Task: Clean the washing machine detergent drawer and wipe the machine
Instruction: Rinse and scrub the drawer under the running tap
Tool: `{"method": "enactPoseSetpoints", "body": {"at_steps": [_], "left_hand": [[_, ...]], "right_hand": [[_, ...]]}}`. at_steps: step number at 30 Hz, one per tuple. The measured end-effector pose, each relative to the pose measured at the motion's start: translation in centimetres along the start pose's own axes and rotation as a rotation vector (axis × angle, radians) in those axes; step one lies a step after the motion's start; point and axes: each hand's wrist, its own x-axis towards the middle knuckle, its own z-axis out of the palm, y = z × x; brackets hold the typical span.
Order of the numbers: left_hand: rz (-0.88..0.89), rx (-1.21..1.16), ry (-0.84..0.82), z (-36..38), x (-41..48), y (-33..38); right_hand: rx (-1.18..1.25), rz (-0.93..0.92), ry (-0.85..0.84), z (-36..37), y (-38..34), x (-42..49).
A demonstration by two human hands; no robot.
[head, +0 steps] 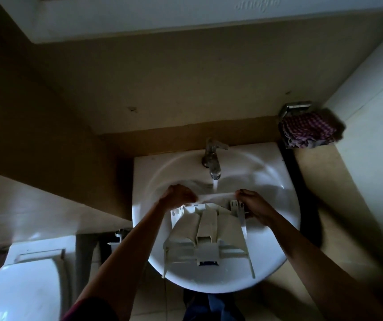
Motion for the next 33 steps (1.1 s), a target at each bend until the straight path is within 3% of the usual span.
{"method": "enactPoseSetpoints", "body": {"at_steps": [4,9,15,20,27,33], "left_hand": [[-0.08,-0.094,0.072,0.3,0.2,-1.1],[-0.043,-0.45,0.131,1.2,-0.7,-2.0],[-0.124,-0.805,0.137,3.4,-0.2,-3.5],[-0.021,-0.812,0.171,4.6,-1.1,-4.3],[-0.013,-0.968,0.02,3.6,-1.7,-2.9],[0.034,-0.801,0.036,2.5,-0.6,-2.1]], "right_hand": [[0.056,-0.006,0.09,-0.3,1.0,-0.2],[0.168,0.005,0.161,-1.2,2.3,-0.9],[0.197,-0.028,0.248,-1.3,3.7,-1.5],[0.177,-0.061,0.277,-1.3,4.1,-2.1],[0.216,-0.087,0.298,-1.2,4.8,-2.6],[0.31,-0.097,0.272,-1.0,4.9,-3.1]]}}
